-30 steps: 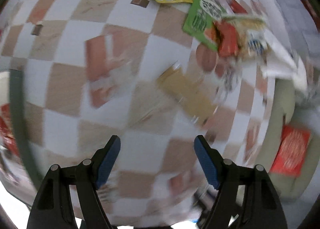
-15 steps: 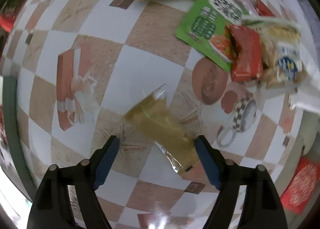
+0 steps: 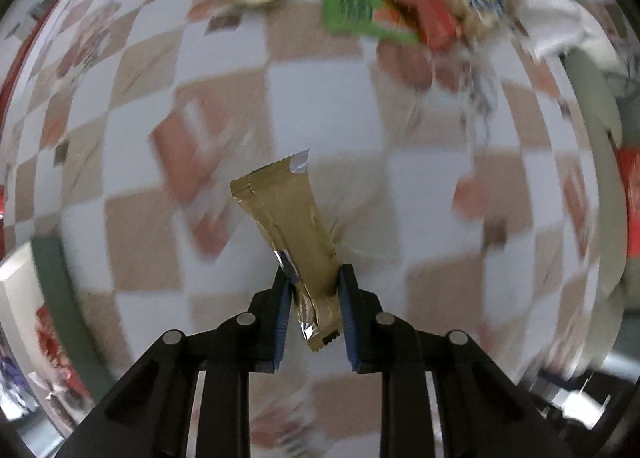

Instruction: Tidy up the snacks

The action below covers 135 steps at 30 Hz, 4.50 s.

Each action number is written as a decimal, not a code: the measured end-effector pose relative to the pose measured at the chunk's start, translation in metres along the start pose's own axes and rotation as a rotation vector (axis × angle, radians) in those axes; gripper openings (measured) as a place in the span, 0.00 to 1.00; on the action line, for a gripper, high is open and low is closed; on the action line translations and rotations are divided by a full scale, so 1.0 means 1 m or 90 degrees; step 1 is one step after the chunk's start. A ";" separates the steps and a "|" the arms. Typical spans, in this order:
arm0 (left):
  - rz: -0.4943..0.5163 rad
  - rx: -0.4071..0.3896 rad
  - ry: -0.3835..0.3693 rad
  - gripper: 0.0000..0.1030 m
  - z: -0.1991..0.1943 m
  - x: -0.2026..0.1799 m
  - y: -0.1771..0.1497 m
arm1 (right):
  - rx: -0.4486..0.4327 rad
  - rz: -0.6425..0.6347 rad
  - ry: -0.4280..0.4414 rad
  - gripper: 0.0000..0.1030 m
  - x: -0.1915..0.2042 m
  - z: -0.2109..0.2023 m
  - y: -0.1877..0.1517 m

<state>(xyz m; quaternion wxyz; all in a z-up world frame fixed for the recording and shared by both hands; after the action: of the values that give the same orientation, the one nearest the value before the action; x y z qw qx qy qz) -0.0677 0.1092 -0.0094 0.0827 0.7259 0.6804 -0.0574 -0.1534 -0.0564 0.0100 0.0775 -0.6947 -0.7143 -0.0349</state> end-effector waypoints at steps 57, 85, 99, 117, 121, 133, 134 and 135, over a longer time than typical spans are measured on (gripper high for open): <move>-0.005 0.017 -0.001 0.23 -0.015 0.072 -0.065 | 0.063 -0.007 -0.167 0.25 0.043 0.039 0.021; -0.090 -0.145 -0.013 0.23 -0.133 0.149 -0.098 | -0.006 -0.176 -0.020 0.25 0.194 -0.036 0.038; -0.236 -0.173 0.021 0.23 -0.146 0.248 -0.155 | 0.025 -0.344 -0.008 0.25 0.336 -0.006 0.027; -0.271 -0.165 0.051 0.82 -0.139 0.271 -0.192 | 0.052 -0.411 -0.041 0.88 0.386 0.018 0.006; -0.276 -0.170 0.095 0.86 -0.143 0.274 -0.192 | 0.035 -0.410 -0.060 1.00 0.383 0.015 0.008; -0.256 -0.110 0.140 0.86 -0.138 0.264 -0.187 | -0.024 -0.432 -0.110 1.00 0.384 0.002 0.009; -0.260 -0.107 0.133 0.86 -0.137 0.264 -0.187 | -0.023 -0.433 -0.112 1.00 0.384 0.002 0.009; -0.263 -0.104 0.127 0.86 -0.135 0.264 -0.188 | -0.022 -0.434 -0.114 1.00 0.384 0.003 0.008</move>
<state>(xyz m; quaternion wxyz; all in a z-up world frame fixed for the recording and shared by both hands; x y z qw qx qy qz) -0.2412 0.4061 0.0637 0.0599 0.5641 0.8217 0.0543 -0.1543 0.3237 0.0680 -0.0130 -0.4178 -0.9084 -0.0098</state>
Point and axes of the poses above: each gripper's, at about its wrist camera, not at the fingertips, and z roughly the way its jaws point, x to its left, y to its top, the point moved 2 cm from there along z, roughly the way its jaws point, and after that the axes turned 8 degrees about -y, right-handed, at the moved point
